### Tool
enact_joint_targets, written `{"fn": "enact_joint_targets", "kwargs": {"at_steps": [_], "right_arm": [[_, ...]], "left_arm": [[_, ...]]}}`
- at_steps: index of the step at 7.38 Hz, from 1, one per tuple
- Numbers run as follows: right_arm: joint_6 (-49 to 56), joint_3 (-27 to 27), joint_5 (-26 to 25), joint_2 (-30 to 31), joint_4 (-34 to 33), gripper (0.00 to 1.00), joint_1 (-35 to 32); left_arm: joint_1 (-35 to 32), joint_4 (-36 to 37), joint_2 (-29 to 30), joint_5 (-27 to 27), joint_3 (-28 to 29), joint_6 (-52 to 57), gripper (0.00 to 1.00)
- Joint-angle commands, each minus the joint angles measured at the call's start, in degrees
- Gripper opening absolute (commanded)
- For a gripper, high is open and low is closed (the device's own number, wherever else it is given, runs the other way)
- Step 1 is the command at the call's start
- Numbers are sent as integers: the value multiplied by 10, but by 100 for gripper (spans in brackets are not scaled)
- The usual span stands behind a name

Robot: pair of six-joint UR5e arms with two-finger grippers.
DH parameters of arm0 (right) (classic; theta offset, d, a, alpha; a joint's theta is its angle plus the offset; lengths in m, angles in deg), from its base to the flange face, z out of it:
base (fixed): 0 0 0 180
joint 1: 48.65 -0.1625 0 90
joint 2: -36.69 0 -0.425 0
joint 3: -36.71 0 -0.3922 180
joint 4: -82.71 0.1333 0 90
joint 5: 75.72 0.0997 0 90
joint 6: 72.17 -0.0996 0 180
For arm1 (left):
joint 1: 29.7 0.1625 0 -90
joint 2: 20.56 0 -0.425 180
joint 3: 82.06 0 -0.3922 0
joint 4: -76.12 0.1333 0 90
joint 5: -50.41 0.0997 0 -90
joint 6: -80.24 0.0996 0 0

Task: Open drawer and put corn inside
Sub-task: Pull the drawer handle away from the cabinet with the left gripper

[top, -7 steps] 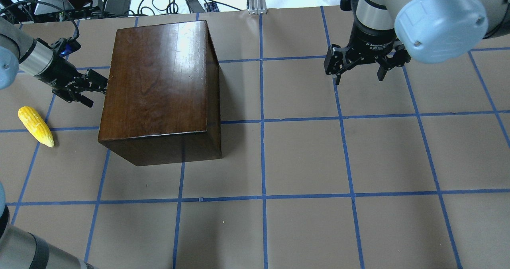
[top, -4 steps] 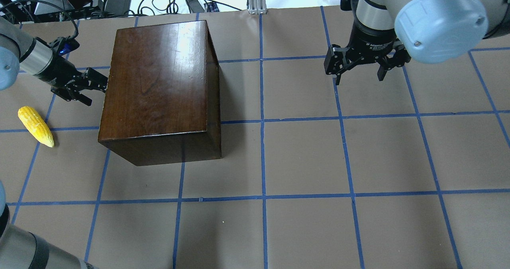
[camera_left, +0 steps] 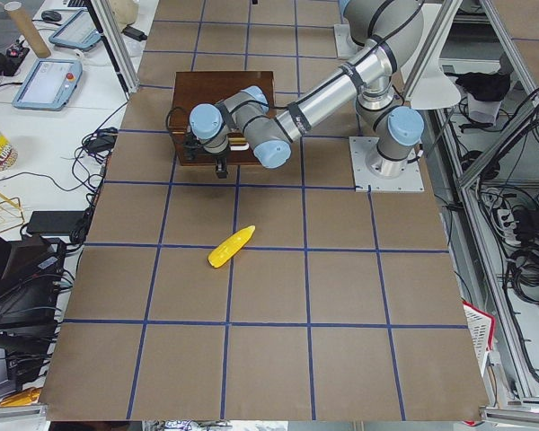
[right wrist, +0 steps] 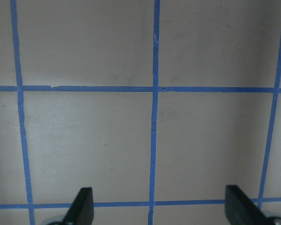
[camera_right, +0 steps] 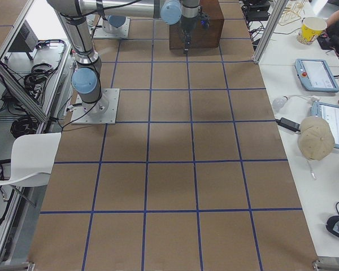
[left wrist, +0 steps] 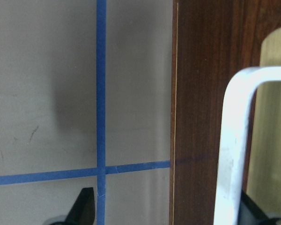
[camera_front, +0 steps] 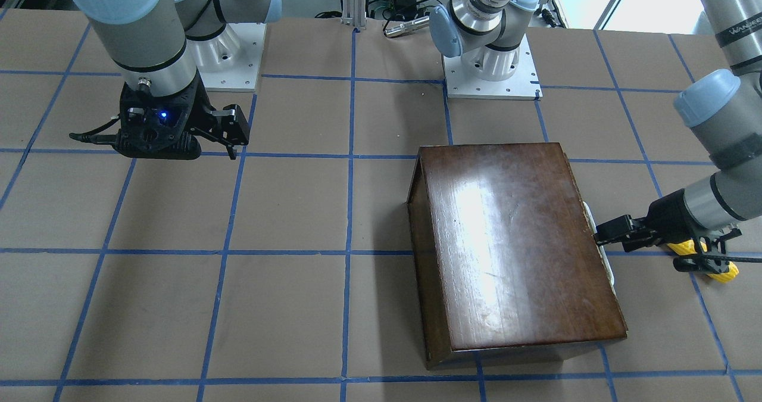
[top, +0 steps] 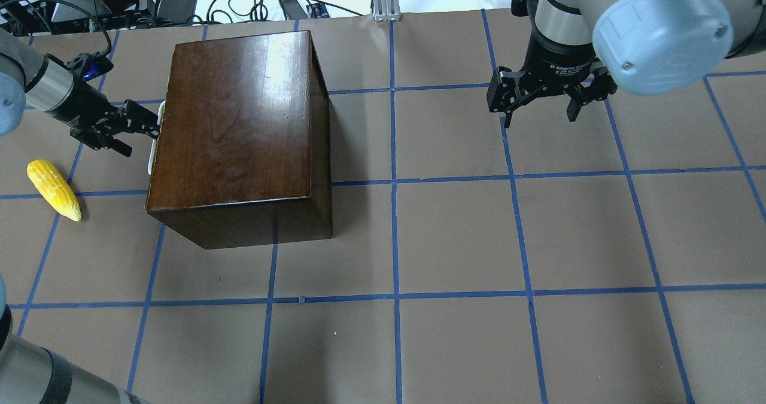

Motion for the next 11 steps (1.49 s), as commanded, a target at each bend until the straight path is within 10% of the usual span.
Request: {"fn": "enact_joint_targets", "kwargs": {"at_steps": [1, 11], "right_arm": [[0, 0, 0, 0, 0, 100, 0], [0, 0, 0, 0, -1, 100, 0]], "left_arm": [[8, 0, 1, 16, 2, 3, 100], [82, 13, 4, 52, 9, 74, 100]]}}
